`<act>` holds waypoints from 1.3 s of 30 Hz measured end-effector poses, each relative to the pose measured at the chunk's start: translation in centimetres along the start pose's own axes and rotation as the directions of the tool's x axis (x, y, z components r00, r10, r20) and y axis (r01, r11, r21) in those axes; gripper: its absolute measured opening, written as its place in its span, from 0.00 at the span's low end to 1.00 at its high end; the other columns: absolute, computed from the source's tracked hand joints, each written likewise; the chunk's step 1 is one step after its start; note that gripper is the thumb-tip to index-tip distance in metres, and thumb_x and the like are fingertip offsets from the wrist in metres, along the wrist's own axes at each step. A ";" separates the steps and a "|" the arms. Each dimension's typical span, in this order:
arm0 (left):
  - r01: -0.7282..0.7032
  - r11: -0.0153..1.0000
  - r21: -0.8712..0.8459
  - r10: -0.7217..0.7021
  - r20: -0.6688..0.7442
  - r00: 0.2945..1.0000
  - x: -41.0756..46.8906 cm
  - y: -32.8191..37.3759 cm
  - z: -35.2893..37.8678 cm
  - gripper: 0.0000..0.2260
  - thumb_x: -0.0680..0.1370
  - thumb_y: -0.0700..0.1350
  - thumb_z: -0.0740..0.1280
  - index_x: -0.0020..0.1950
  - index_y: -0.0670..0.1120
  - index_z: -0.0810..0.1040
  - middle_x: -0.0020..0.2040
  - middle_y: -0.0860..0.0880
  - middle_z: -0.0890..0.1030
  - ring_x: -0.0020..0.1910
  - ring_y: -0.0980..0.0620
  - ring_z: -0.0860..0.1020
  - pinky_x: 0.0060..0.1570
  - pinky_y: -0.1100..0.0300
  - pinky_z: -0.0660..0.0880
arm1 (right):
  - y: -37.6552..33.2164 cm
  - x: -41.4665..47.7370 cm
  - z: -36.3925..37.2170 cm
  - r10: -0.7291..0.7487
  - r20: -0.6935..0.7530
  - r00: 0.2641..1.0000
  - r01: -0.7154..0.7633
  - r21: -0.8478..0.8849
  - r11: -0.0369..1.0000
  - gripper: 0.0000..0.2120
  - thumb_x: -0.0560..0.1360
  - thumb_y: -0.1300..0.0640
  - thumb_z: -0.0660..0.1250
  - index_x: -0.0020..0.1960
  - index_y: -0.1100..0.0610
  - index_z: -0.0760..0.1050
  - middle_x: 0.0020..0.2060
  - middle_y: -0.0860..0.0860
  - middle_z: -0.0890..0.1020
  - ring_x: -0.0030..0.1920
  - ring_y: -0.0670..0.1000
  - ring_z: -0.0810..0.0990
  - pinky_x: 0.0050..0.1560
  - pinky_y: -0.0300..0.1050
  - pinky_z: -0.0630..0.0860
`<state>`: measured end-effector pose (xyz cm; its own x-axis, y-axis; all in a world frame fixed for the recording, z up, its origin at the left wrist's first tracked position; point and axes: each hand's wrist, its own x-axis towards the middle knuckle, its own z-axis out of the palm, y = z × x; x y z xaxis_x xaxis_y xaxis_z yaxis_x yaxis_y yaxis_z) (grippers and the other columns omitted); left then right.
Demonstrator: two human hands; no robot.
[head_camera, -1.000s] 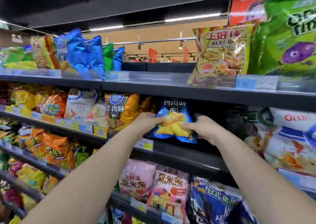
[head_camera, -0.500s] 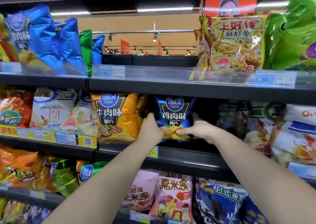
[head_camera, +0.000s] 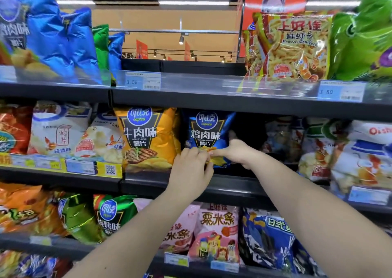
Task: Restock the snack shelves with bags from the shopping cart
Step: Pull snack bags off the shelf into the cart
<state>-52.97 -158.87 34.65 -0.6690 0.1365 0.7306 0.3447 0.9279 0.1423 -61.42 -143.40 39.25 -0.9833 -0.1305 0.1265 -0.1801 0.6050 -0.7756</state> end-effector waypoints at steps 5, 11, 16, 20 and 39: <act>-0.008 1.000 0.018 0.008 0.041 0.999 0.1 0.2 -0.2 0.11 0.80 0.50 0.60 0.58 0.49 0.77 0.53 0.50 0.77 0.54 0.48 0.73 0.51 0.53 0.71 | 0.1 -1.5 -0.4 0.024 -0.023 0.999 -0.024 0.015 1.000 0.44 0.65 0.47 0.80 0.73 0.58 0.62 0.58 0.50 0.75 0.55 0.50 0.75 0.45 0.39 0.74; -0.054 0.997 0.047 0.050 0.080 0.996 1.0 1.7 -0.7 0.12 0.80 0.51 0.59 0.60 0.50 0.75 0.57 0.50 0.77 0.58 0.47 0.72 0.55 0.51 0.68 | 1.5 -5.6 -2.3 -0.044 -0.209 0.977 0.046 0.004 0.999 0.33 0.66 0.51 0.80 0.66 0.55 0.70 0.56 0.52 0.78 0.52 0.50 0.78 0.53 0.44 0.75; -0.146 0.987 -0.063 0.153 0.115 0.982 1.2 5.9 0.1 0.13 0.79 0.51 0.60 0.62 0.51 0.74 0.58 0.50 0.76 0.60 0.47 0.71 0.57 0.50 0.67 | 4.1 -11.9 -4.5 -0.227 -0.442 0.868 0.100 -0.292 0.951 0.19 0.71 0.55 0.74 0.60 0.54 0.74 0.52 0.49 0.79 0.54 0.47 0.77 0.56 0.43 0.74; -0.239 0.963 -0.122 0.256 0.156 0.954 0.6 10.7 1.5 0.13 0.79 0.50 0.60 0.61 0.50 0.75 0.57 0.50 0.75 0.58 0.45 0.71 0.55 0.49 0.66 | 6.1 -16.9 -6.8 -0.314 -0.511 0.800 -0.011 -0.536 0.844 0.13 0.72 0.59 0.72 0.55 0.55 0.76 0.49 0.52 0.79 0.52 0.53 0.77 0.52 0.49 0.74; -0.639 0.542 -0.546 0.773 0.024 0.634 -12.5 56.7 1.8 0.11 0.76 0.47 0.63 0.56 0.49 0.76 0.53 0.48 0.76 0.56 0.43 0.73 0.55 0.49 0.68 | 23.5 -55.1 -27.9 0.059 -0.787 0.614 -0.775 -0.587 0.233 0.13 0.73 0.53 0.64 0.57 0.55 0.73 0.51 0.52 0.77 0.53 0.58 0.74 0.47 0.50 0.69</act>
<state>-26.24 -107.38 32.43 -0.1741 0.8119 0.5573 0.9738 0.2261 -0.0252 -12.14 -100.03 31.30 -0.6335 0.5740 0.5188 0.7061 0.7031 0.0844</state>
